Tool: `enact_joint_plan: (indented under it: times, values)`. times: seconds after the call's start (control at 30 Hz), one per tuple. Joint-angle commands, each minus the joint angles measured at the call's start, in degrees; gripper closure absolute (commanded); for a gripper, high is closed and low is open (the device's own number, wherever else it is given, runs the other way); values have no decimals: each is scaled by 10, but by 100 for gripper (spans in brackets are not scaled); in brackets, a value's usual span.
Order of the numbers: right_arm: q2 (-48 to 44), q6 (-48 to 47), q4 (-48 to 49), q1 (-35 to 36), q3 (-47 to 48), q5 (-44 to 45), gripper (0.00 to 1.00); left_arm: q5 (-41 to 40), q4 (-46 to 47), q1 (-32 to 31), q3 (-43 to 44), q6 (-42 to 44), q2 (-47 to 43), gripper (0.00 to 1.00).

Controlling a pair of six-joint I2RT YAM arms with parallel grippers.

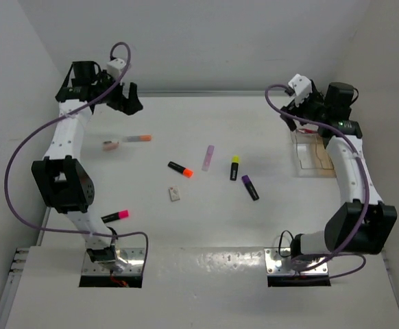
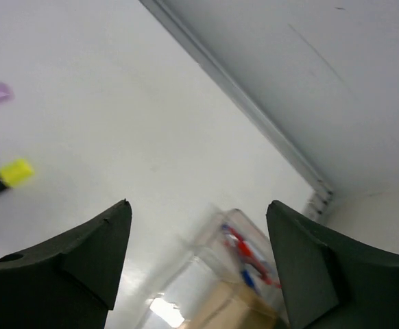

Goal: Sort the stationery into containers
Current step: Place the stationery into the container, then grab a piece of stationery with the left arm

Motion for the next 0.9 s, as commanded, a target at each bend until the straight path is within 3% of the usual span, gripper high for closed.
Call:
enact_joint_plan:
  times: [0.0, 0.23, 0.47, 0.6, 0.63, 0.7, 0.87]
  values:
    - [-22, 177, -84, 40, -18, -2, 21, -79, -200, 53, 93, 224, 70, 0]
    - [-34, 328, -125, 119, -45, -43, 13, -130, -305, 149, 190, 357, 214, 0]
    - [6, 321, -191, 142, -15, -115, 13, -168, -267, 154, 144, 408, 255, 2]
    - [1, 328, -175, 143, -30, -144, 16, -157, -212, 163, 128, 401, 256, 20]
    - [0, 329, -166, 142, -39, -148, 16, -151, -197, 165, 128, 398, 260, 31]
    - [-8, 333, -159, 142, -47, -160, 17, -148, -173, 171, 130, 392, 265, 42]
    - [-2, 339, -159, 144, -46, -166, 17, -139, -141, 176, 128, 406, 275, 52]
